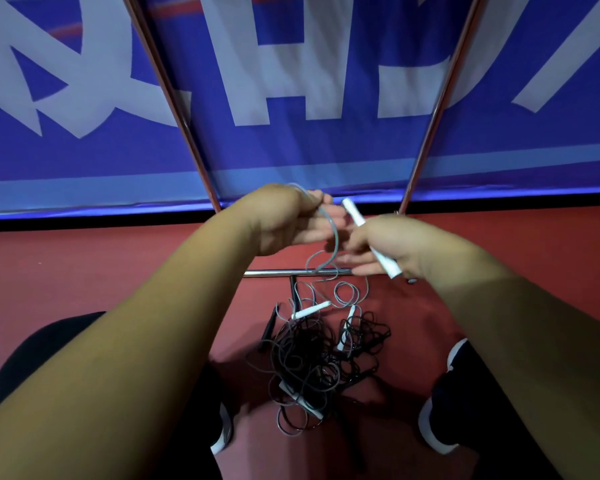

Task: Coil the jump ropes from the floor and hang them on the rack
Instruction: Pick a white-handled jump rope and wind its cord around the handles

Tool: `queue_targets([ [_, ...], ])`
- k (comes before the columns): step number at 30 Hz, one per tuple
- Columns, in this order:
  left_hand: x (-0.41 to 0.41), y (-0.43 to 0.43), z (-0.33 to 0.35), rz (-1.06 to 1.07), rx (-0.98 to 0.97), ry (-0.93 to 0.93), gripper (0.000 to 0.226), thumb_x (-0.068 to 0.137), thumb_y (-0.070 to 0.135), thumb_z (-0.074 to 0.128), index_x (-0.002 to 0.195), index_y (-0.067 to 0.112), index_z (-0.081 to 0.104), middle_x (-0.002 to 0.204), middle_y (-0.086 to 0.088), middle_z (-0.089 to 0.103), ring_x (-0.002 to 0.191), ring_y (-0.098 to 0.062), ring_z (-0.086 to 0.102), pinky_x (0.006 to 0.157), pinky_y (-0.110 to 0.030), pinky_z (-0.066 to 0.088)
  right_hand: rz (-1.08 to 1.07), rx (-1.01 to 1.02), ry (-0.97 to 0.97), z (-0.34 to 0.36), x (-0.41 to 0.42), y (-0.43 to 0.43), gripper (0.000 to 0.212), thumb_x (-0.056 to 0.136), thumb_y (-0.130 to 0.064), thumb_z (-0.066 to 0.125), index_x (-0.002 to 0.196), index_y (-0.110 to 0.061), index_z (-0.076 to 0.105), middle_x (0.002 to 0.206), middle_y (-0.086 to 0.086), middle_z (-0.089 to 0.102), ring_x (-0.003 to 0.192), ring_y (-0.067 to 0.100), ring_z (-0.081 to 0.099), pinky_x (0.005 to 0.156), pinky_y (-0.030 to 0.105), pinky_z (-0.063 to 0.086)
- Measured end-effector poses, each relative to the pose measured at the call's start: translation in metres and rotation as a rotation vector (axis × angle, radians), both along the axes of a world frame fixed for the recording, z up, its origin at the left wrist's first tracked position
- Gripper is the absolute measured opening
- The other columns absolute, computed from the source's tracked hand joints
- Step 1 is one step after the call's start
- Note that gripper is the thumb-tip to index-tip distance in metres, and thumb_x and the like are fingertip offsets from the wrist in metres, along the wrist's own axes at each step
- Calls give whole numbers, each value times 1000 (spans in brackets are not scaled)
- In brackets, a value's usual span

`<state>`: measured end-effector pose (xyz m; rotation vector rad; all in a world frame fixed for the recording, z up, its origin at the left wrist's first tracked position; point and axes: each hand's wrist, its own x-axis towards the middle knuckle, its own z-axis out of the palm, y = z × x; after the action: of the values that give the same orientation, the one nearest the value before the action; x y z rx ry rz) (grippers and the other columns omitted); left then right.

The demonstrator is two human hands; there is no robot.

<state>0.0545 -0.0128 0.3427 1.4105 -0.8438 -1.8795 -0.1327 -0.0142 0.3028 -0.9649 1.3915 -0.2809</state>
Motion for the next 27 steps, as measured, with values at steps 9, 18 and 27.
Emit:
queue_targets([
  [9,13,-14,-6,489,38,344,28,114,14,36,104,-4,55,94,-21,70,80,-27,74,63,-32,65,176,-58,-161,4,6,11,13,107,-24,64,111,-19,75,117,5,80,114,26,76,104,42,57],
  [18,15,10,-14,-315,-90,-430,36,96,-4,42,109,11,72,115,-5,76,103,-18,70,94,-34,50,-323,-228,-475,29,8,1,14,110,-18,57,107,-6,64,82,13,78,69,27,79,62,36,66],
  [27,26,16,-18,-468,-44,-244,27,112,15,42,111,6,67,109,-12,76,102,-23,71,89,-32,55,-474,-142,-508,17,5,-13,30,112,-31,53,121,-4,63,111,19,79,95,30,81,74,40,67],
])
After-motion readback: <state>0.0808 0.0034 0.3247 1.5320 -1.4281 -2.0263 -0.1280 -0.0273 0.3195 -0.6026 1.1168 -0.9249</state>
